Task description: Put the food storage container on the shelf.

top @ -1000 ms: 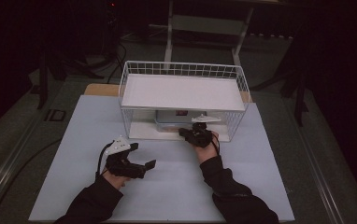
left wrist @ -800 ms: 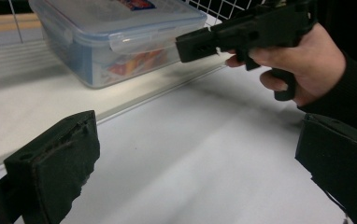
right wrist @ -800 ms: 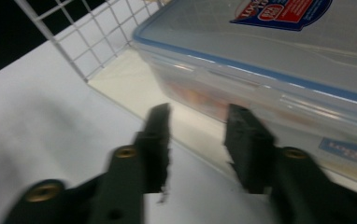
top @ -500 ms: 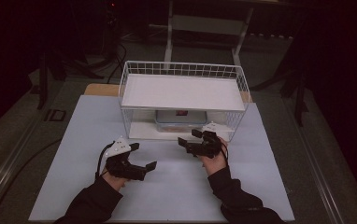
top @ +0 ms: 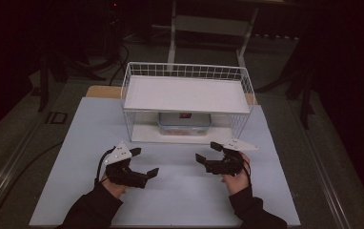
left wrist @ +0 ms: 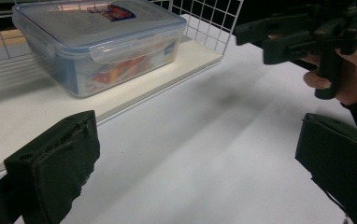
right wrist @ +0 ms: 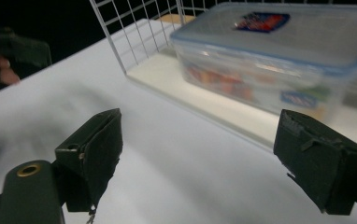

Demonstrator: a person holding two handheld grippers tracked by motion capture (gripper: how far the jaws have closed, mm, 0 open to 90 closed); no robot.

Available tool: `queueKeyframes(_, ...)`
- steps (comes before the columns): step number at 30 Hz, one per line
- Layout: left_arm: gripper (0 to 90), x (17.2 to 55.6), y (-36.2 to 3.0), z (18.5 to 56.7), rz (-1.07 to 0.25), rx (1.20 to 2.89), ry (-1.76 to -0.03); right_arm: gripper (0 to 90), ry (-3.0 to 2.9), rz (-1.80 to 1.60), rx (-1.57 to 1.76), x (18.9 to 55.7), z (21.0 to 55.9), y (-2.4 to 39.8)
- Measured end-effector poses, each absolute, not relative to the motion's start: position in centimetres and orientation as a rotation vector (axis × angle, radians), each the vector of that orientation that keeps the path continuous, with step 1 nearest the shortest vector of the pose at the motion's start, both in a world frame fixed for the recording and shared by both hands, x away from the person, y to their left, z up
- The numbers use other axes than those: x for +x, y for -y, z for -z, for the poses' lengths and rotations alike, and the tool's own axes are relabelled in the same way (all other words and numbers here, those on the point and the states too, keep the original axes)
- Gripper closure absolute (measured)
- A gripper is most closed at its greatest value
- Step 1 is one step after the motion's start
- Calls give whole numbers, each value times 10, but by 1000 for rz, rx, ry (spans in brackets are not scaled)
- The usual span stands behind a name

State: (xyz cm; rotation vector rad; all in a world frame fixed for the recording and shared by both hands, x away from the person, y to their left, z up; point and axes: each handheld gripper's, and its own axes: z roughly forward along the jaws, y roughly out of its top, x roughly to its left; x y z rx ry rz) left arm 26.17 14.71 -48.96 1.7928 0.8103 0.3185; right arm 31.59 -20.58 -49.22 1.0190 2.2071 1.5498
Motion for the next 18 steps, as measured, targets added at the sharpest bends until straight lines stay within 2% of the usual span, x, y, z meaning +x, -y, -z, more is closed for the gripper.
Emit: queueKeyframes(18,0,258,-149,494,-310,1804,-809,157,-2198,-1454,1051,274,502,265)
